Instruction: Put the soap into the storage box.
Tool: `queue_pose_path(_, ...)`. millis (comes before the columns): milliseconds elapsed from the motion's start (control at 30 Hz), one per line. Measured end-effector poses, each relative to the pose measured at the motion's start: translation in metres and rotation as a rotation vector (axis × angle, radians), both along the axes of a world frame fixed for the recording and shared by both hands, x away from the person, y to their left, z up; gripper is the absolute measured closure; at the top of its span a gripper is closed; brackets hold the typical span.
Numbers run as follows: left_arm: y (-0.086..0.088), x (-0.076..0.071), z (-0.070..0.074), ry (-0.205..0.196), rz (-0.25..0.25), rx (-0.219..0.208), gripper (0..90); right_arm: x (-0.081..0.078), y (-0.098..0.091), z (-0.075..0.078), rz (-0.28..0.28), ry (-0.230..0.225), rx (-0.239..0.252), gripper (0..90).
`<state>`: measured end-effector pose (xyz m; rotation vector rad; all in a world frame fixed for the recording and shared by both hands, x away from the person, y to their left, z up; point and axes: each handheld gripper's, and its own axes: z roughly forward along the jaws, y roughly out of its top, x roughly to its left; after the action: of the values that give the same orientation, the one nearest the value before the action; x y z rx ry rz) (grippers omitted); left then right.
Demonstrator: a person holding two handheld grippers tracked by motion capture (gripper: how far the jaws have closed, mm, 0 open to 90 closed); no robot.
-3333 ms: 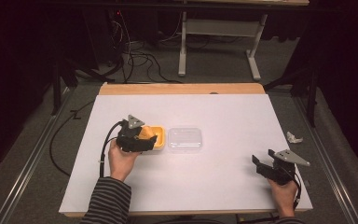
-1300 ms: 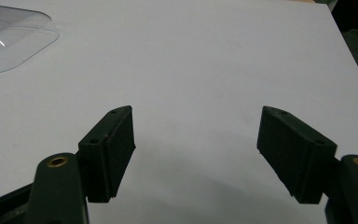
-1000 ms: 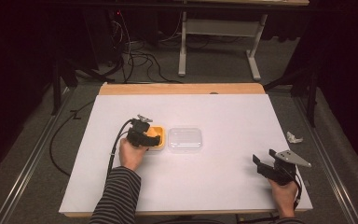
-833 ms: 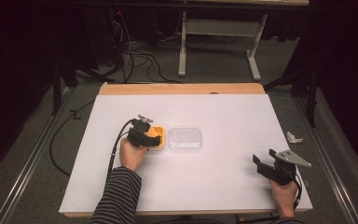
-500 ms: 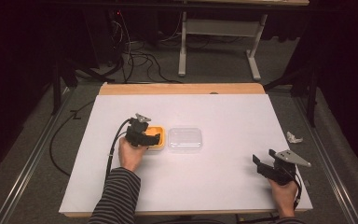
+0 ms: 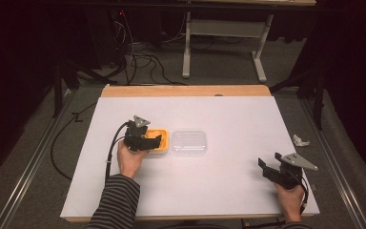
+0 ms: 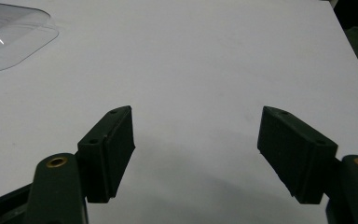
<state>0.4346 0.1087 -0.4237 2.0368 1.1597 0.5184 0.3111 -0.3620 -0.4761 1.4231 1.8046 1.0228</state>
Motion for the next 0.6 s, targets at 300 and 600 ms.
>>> queue_pose_path(300,0.004,-0.015,0.009,-0.036,-0.018,-0.015,23.9,0.000,0.000,0.000,0.001,0.001,-0.005,27.5)
queue_pose_path(600,0.010,-0.034,0.011,-0.068,-0.031,-0.049,24.3,0.000,0.001,0.000,0.002,0.003,-0.010,27.5)
